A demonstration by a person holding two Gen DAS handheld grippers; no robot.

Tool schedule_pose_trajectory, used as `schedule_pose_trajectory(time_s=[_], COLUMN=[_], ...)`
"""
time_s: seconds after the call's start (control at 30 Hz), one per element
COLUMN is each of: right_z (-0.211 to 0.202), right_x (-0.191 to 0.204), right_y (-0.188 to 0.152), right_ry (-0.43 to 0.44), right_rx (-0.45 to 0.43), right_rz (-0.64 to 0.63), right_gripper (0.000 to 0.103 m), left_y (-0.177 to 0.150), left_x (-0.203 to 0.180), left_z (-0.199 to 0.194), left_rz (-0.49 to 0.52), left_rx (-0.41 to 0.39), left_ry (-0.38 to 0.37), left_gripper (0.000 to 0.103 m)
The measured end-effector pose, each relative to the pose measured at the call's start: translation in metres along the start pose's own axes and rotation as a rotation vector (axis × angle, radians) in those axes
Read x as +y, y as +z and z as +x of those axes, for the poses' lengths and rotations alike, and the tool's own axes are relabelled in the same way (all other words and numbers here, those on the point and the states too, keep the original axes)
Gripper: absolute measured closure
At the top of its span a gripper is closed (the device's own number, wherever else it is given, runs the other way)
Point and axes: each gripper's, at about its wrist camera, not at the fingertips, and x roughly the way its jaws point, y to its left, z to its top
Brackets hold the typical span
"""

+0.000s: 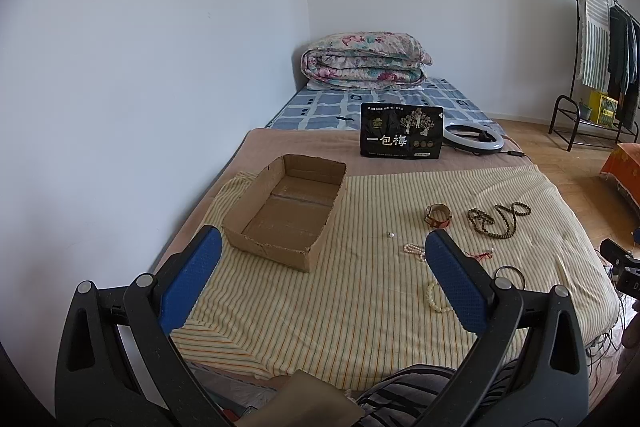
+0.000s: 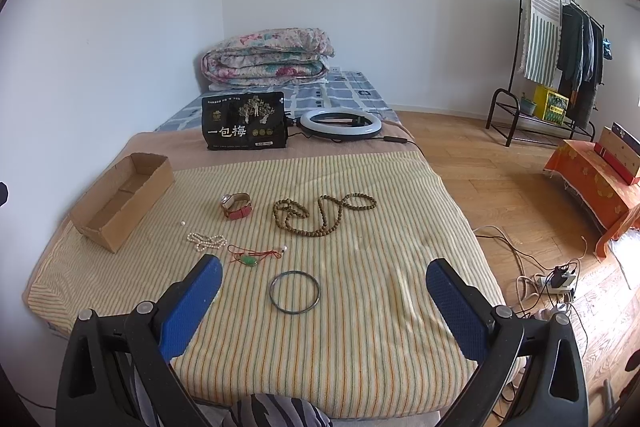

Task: Organize jewelry

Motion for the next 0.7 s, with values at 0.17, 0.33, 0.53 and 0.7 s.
schedule_pose_trajectory(time_s=[0.17,0.33,0.53,0.7], right_z=[0.0004,0.0004,0.0022,0.0043], right_x=[-0.0004,-0.0001,0.0017,0.001], right_y=[-0.0005,-0.0009,-0.001,-0.0008], right_ry=[0.0,0.0,-0.001,-0.003], right_rx=[0.001,0.003,0.009,0.015], right_rz=[-0.002,-0.002,-0.005,-0.006], right_gripper=[0.0,0.0,0.0,0.0], left_y=[-0.0003,-0.0005,-0.0007,0.0013], left_x=[0.0001,-0.0001,0.0,0.0007], left_z=[0.0004,0.0007,0.0008,-0.0011], left_rz=[0.0,0.0,0.0,0.0], left_rx=[-0.001,-0.001,0.0,0.003], left_ry=[-0.001,0.001,0.0,-0.001], left_gripper=[0.0,0.0,0.0,0.0])
